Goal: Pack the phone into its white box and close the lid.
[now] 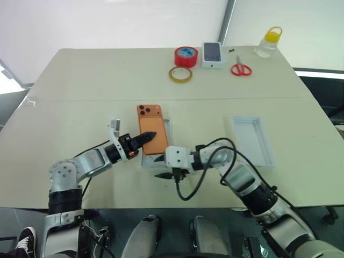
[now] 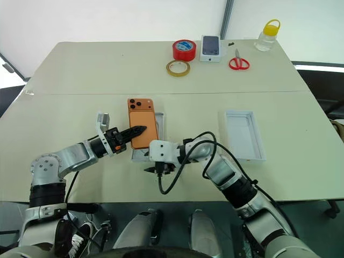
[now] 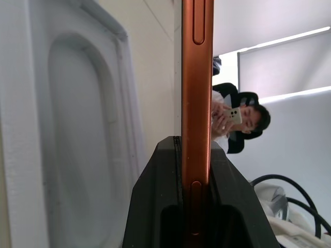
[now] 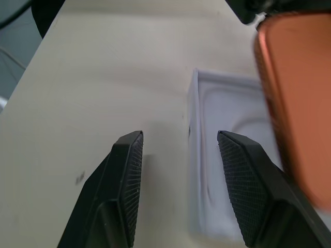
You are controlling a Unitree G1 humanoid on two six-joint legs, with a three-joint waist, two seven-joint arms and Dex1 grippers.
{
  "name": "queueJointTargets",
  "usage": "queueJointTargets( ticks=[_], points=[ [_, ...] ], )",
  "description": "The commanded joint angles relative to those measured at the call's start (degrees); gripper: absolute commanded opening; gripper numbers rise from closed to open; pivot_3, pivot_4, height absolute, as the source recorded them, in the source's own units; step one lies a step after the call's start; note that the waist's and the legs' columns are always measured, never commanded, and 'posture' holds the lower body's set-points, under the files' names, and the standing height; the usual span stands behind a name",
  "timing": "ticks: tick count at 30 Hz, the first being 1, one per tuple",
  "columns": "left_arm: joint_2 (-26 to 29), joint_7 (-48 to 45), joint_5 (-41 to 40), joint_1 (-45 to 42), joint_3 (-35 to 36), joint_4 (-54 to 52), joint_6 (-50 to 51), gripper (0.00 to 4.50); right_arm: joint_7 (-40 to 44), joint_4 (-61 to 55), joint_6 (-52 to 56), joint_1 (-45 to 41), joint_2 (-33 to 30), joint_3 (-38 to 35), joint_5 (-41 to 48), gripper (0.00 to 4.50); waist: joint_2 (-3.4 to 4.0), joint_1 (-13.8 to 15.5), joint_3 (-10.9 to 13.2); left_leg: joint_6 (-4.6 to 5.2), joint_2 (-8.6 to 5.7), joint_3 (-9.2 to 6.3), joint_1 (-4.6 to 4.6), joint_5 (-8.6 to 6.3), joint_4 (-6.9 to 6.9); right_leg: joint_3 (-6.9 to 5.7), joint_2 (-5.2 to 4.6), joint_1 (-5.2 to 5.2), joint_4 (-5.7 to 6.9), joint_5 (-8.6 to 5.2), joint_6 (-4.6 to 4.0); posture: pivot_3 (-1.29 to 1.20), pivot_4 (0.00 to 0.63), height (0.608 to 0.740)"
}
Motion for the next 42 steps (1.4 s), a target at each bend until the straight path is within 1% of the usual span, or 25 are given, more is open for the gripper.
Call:
queueJointTargets(
  ticks=[1,3,6,8,9,10,15,17,24,29,33,38,42],
  points=[
    [1.8,-4.9,1.7,-0.6,-2.0,-1.3,2.9,0.0,0.5,-2.9,0.2,-0.6,-2.7,-4.4,2.2,2.52,0.0,0.0,0.0,0.0,0.01,0.0,0.0,0.0,-0.01,0.0,0.01,-0.01,0.0,0.0,0.0,0.0,0.15,0.74],
    [2.4,-6.1,2.8,-0.6,-2.4,-0.9,3.6,0.0,0.5,-1.7,-0.9,-0.5,-4.6,-5.3,1.7,2.52,0.01,0.1,0.0,0.01,0.01,0.0,0.0,0.0,-0.01,0.0,0.01,0.0,0.0,0.0,0.0,0.0,0.15,0.74],
    [3.1,-8.1,4.2,-1.2,-2.6,0.2,4.8,0.0,0.3,-0.3,-1.2,-0.6,-5.9,-6.9,2.1,2.52,-0.02,0.2,0.0,0.03,-0.01,0.0,0.0,-0.02,0.0,0.0,-0.01,0.02,-0.02,0.0,0.0,0.0,0.15,0.74],
    [3.6,-9.6,5.5,-1.8,-2.9,0.6,5.3,1.02,0.1,0.8,-1.5,-1.0,-6.0,-7.4,2.0,2.56,-0.02,0.1,0.0,0.03,0.0,0.0,-0.01,-0.01,-0.01,0.0,-0.01,0.0,-0.02,0.0,0.0,0.0,0.15,0.74],
    [3.5,-9.9,6.0,-2.3,-2.8,1.5,5.3,1.37,-0.2,1.4,-2.0,-1.1,-6.0,-7.4,1.7,2.56,-0.02,0.1,0.0,0.03,0.01,0.0,-0.01,-0.01,-0.01,0.0,-0.01,0.0,-0.01,0.0,0.0,0.0,0.15,0.74],
    [3.5,-10.1,6.7,-2.7,-2.6,2.3,5.1,1.82,-0.5,2.0,-2.3,-1.2,-6.0,-7.4,1.4,2.56,-0.02,0.1,0.0,0.03,0.01,0.0,0.0,-0.01,-0.01,0.0,0.0,0.0,-0.01,0.0,0.0,0.0,0.15,0.74],
    [3.5,-11.7,9.3,-3.8,-2.6,3.2,4.8,4.46,-1.2,3.7,-3.0,-1.9,-5.7,-7.5,1.2,2.56,-0.01,0.1,0.0,0.01,0.0,0.0,0.0,0.0,0.0,-0.01,-0.01,0.02,-0.01,0.0,0.0,0.0,0.15,0.74],
    [3.5,-11.7,9.5,-4.1,-2.3,2.7,5.3,4.46,-1.2,4.2,-3.3,-2.1,-5.7,-7.5,1.3,2.56,0.01,-0.1,0.0,-0.01,0.0,0.0,0.02,0.01,0.0,0.0,-0.01,0.04,0.0,0.0,0.0,0.0,0.15,0.74],
    [6.8,-12.6,12.6,-3.7,-3.0,-1.0,7.5,4.46,-1.6,6.0,-4.2,-3.0,-5.3,-7.5,1.1,2.56,0.01,-0.2,0.0,-0.01,0.02,0.0,0.03,0.01,-0.01,0.01,0.01,0.02,0.01,0.0,0.0,0.0,0.15,0.74],
    [8.6,-11.2,11.5,-4.0,-1.0,-3.6,9.7,4.46,-2.1,6.7,-4.4,-3.7,-4.0,-7.1,1.0,2.56,0.0,-0.2,0.0,0.0,0.03,0.0,0.03,0.0,-0.02,0.01,0.01,0.01,0.02,0.0,0.0,0.0,0.15,0.74],
    [9.5,-10.4,13.2,-4.7,-1.4,-5.4,9.8,4.46,-2.3,7.0,-4.0,-4.3,-2.9,-7.3,1.1,2.56,0.01,0.0,0.0,0.0,0.03,0.0,0.03,0.0,-0.01,0.0,0.01,0.02,0.0,0.0,0.0,0.0,0.15,0.74],
    [11.1,-11.2,17.9,-3.9,-4.3,-9.1,9.2,4.46,-2.5,8.1,-4.6,-4.8,-2.6,-7.2,0.8,2.56,0.0,0.0,0.0,-0.01,0.02,0.0,0.03,0.01,-0.02,0.01,0.0,0.03,0.0,0.0,0.0,0.0,0.15,0.74],
    [12.6,-12.0,19.7,-3.6,-2.3,-9.2,8.0,4.46,-3.6,9.8,-4.8,-5.7,-2.6,-7.8,0.3,2.56,0.01,-0.2,0.0,0.0,0.03,0.0,0.03,0.0,-0.03,0.01,0.01,0.0,0.01,0.0,-0.01,0.0,0.15,0.74]
  ],
)
